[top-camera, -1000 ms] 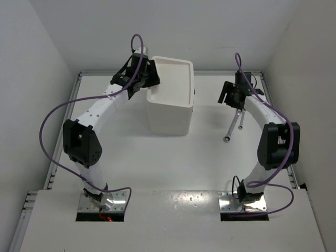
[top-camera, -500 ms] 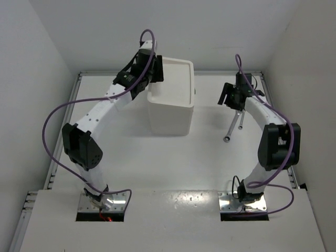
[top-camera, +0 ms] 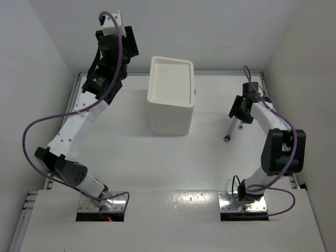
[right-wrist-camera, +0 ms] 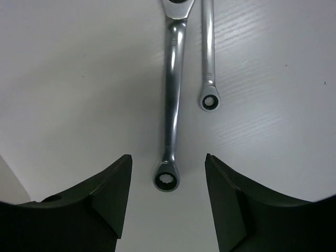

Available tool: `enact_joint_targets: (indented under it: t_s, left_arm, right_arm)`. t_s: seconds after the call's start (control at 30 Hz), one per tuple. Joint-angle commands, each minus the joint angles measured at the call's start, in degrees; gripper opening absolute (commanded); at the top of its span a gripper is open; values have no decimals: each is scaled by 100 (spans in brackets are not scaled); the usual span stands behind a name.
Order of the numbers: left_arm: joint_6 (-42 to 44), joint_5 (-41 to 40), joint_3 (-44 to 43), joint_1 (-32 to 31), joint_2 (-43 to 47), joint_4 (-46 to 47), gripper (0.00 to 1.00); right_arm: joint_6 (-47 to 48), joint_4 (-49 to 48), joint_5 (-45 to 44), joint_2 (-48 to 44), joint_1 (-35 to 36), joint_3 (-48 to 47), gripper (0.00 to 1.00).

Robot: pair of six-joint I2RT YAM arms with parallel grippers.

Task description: Sort the tools into containers

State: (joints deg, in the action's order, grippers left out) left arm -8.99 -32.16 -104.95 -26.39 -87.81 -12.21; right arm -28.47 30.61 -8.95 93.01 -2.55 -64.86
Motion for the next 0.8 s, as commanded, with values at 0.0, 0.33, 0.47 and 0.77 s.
enact_joint_targets:
  t_s: [0.0,0.33,0.47,0.77]
  left_arm:
    - [144,-335,229,195,80,166,67]
    - [-84,-387,677,529,194,43,67]
    - [-85,-387,730,591,194,-9,67]
    - [-138,-335,783,706,142,-10,67]
  right_arm:
    - [-212,42,86,329,-123,-26,58]
    - [-659,103,376,1509,-299,-1037,49]
    - [-713,217,193,1747,-299,-1099,45]
    - [-713,323,139,2080,-299,-1266,43]
